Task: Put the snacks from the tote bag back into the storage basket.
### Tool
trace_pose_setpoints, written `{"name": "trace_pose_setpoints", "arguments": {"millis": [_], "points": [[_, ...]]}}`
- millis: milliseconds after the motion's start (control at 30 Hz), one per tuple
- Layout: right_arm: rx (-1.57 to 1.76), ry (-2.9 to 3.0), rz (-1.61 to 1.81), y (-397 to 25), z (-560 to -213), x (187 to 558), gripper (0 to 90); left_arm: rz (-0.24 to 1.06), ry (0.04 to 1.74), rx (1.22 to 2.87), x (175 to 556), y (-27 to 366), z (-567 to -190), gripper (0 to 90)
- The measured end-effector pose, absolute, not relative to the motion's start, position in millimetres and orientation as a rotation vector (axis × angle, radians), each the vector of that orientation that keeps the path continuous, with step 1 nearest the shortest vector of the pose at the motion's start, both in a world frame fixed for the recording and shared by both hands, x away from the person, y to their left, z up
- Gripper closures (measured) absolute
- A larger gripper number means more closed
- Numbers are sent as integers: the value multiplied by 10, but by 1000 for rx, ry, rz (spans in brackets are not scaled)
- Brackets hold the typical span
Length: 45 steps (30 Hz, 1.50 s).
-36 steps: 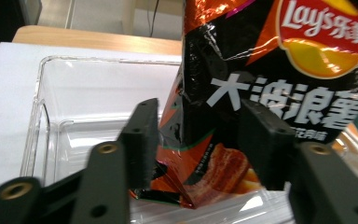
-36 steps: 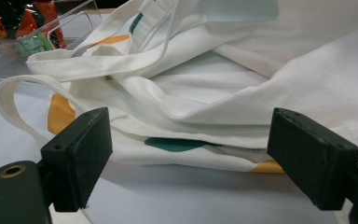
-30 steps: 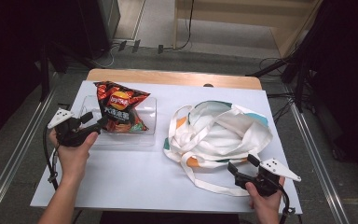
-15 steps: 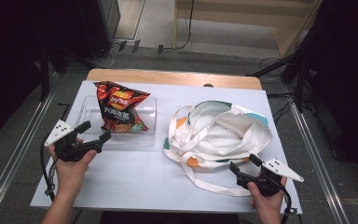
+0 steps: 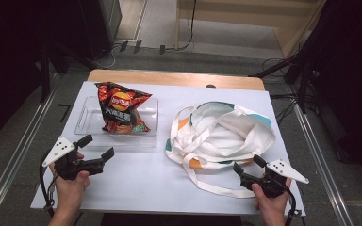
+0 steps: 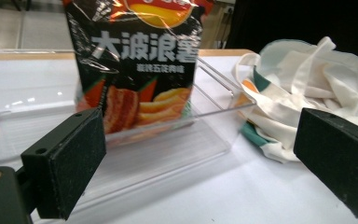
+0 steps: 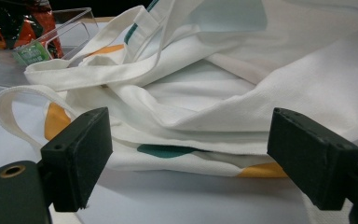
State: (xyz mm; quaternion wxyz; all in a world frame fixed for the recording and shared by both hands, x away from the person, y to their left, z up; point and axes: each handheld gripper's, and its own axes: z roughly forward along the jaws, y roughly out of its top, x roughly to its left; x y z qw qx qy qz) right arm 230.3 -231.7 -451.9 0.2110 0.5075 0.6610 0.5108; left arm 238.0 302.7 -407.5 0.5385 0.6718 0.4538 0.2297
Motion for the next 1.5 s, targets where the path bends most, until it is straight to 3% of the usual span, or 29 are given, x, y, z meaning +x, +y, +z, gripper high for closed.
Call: {"name": "trace_pose_setpoints", "arguments": {"millis": [767, 1500], "points": [[1411, 1793, 1417, -2527, -4521, 2185, 142, 534, 1124, 1641, 2007, 3162, -4314, 20], [1431, 1704, 1442, -3032, -4649, 2175, 142, 574, 1161, 1636, 2113, 3501, -4445, 21]]}}
